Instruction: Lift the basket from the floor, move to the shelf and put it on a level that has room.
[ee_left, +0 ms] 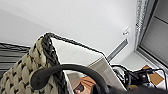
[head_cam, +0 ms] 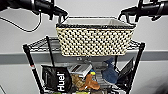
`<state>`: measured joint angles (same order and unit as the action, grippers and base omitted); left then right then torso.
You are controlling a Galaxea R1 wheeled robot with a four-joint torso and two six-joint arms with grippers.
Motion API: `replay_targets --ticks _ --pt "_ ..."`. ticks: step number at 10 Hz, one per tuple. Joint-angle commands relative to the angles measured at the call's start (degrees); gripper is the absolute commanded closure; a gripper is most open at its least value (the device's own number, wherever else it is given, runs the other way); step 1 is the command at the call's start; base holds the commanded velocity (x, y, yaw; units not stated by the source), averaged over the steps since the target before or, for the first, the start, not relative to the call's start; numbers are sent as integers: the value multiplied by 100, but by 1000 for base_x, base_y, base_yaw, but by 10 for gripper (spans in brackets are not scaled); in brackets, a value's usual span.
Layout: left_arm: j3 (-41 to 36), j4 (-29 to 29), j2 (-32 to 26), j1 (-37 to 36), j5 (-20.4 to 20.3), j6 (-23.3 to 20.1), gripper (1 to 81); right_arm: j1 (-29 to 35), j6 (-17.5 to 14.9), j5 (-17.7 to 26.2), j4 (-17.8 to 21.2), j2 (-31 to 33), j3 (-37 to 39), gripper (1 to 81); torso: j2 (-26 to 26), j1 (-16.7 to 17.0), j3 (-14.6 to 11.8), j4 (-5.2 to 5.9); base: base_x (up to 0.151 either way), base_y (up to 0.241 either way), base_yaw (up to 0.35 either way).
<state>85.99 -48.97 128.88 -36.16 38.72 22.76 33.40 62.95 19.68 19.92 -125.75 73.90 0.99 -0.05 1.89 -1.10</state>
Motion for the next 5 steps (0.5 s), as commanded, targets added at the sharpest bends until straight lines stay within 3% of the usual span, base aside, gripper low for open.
replay_targets --ticks 1,5 --pt "779 124 525 -783 -224 -105 811 908 -319 -43 -41 -586 853 811 0 0 0 0 0 0 0" --pt "1489 361 990 -695 -31 -114 811 891 -722 89 -41 -1042 1537 811 -5 -2 5 0 0 0 0"
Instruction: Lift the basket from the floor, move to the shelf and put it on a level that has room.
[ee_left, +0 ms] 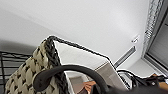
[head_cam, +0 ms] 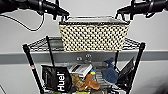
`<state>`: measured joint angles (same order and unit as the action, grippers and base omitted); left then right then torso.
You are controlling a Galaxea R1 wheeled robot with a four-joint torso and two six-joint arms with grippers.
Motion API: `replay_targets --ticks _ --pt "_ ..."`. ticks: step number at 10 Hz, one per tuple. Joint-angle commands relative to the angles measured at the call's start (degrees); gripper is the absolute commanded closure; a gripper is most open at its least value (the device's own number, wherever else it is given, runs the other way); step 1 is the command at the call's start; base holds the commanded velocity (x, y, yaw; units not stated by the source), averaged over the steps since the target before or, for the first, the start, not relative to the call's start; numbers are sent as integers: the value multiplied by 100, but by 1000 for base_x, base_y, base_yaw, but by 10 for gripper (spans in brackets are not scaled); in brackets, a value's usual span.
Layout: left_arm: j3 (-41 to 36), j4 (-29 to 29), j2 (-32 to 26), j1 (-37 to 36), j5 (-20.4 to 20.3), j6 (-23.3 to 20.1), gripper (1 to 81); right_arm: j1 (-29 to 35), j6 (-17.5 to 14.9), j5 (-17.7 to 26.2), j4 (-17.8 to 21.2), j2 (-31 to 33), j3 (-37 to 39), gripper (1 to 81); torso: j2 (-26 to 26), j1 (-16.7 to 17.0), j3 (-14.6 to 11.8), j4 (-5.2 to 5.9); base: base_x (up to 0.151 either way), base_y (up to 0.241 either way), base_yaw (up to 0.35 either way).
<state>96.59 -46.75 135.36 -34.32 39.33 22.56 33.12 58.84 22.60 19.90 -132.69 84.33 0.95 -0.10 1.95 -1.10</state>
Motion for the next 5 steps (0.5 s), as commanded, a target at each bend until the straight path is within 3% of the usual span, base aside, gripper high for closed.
replay_targets --ticks 1,5 --pt "581 201 466 -879 -83 -94 811 928 -356 -124 -38 -436 636 811 0 0 0 0 0 0 0" --pt "1222 342 782 -642 -101 -94 811 630 -576 -124 -38 -735 1154 811 -2 -2 2 0 0 0 0"
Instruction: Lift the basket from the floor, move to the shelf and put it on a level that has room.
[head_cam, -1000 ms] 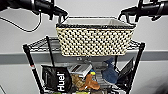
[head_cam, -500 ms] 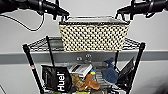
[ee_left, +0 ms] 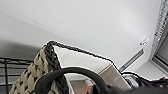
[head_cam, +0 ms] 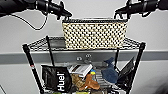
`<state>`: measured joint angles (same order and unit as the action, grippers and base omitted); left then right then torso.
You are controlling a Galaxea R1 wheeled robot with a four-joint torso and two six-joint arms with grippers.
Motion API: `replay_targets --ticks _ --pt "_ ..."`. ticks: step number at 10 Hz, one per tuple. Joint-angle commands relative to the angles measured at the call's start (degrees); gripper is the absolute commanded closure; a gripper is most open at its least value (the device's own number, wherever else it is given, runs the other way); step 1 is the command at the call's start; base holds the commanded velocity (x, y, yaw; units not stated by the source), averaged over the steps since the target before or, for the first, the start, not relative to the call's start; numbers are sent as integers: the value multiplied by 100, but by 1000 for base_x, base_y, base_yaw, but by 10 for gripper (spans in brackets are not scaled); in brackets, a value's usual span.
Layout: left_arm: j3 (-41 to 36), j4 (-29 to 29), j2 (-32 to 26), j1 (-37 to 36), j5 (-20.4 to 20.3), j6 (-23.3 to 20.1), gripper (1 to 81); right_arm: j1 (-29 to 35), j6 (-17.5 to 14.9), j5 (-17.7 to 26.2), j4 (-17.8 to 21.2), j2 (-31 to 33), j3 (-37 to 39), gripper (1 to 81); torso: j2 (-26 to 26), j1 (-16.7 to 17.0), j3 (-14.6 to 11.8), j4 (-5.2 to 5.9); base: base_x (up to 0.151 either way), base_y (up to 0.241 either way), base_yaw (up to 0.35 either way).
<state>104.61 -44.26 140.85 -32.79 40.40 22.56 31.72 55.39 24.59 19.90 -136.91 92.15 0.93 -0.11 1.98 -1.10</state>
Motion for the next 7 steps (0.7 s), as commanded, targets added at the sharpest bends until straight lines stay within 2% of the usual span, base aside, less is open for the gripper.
replay_targets --ticks 1,7 --pt "550 154 285 -724 -199 -103 811 716 -301 -323 -38 -417 513 811 0 0 0 0 0 0 0" --pt "1282 410 550 -513 3 -103 811 250 -600 -349 -38 -498 900 811 -2 0 2 0 0 0 0"
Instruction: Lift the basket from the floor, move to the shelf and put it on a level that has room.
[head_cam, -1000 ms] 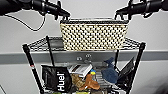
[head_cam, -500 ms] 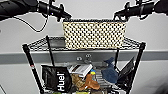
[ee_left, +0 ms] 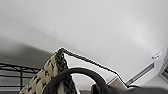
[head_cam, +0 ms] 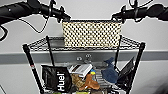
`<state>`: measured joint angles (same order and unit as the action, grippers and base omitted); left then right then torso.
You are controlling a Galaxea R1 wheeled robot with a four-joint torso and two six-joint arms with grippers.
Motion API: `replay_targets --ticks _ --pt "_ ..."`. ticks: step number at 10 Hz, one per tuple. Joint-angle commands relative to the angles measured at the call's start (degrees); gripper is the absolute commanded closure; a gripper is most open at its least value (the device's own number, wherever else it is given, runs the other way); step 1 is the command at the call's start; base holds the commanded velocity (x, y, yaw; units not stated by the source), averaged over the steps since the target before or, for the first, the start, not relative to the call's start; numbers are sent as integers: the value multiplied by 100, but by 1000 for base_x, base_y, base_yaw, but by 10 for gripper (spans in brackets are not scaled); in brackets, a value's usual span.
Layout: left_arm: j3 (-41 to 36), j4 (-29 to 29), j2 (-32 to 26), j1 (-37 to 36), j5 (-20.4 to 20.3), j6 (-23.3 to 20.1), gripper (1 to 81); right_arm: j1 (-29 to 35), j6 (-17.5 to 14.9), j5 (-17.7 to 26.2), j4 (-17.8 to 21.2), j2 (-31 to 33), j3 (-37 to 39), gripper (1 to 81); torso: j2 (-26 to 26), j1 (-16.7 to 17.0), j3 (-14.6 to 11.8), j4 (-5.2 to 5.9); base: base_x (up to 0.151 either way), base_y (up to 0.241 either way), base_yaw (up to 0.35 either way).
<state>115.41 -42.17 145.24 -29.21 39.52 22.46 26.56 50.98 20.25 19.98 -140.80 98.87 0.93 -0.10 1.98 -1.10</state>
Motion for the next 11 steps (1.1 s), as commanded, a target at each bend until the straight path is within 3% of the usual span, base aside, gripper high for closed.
replay_targets --ticks 1,3,4,7,11 --pt "202 200 111 -871 99 -92 811 792 -167 76 -47 -109 220 811 -2 0 0 0 0 0 0" --pt "175 200 111 -871 100 -92 811 819 -167 85 -47 -82 158 811 0 0 0 0 0 0 0" --pt "140 200 103 -889 100 -101 10 819 -167 76 -55 -48 124 10 0 0 0 0 0 0 0" --pt "-27 174 -82 -933 91 -101 10 897 -167 23 -47 190 -114 10 -2 -2 2 0 0 0 0" --pt "-695 156 -820 -1073 100 -92 10 1065 -150 14 -38 964 -914 10 -2 -4 2 0 0 0 0"
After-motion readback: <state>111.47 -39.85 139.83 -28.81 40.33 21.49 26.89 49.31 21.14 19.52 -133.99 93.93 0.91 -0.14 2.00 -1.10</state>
